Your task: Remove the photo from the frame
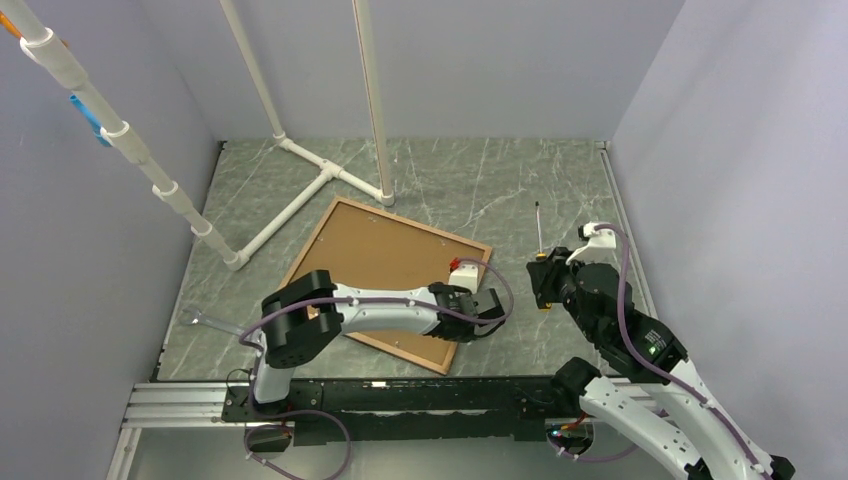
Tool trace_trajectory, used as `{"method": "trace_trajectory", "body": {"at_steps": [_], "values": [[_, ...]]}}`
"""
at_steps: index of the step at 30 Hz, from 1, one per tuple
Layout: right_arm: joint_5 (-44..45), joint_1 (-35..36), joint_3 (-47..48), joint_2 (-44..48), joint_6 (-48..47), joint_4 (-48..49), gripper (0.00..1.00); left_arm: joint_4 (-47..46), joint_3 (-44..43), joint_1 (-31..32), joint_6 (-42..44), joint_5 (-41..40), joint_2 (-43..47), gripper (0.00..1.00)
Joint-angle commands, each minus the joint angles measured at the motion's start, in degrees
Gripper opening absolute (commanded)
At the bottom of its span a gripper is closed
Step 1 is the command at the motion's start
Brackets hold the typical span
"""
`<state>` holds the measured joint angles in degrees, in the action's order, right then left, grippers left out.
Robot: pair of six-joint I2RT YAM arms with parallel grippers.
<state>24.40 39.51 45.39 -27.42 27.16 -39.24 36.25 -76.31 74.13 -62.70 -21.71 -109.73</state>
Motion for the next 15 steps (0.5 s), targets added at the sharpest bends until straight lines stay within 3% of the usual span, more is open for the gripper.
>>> {"method": "trace_trajectory", "body": {"at_steps": [1, 6, 13, 15], "values": [[2.12, -0.04, 3.28, -1.01, 3.43, -2.16, 0.00, -2.56, -6.48, -0.61, -12.37, -4.18, -1.08, 0.00], [2.41, -0.01, 4.09, -0.77, 8.21, -5.78, 0.00, -20.64, -2.11, -3.03, -14.95, -1.61, -1.69, 0.00], [2.03, -0.07, 9.84, -5.33, 13.12, -17.31, 0.00, -43.72, -4.30, -9.08, -9.63, 14.27, -8.76, 0.00], [0.63, -0.03, 11.34, -6.91, 13.60, -20.06, 0.00, -48.90, -2.90, -9.75, -7.03, 16.65, -8.32, 0.12]]}}
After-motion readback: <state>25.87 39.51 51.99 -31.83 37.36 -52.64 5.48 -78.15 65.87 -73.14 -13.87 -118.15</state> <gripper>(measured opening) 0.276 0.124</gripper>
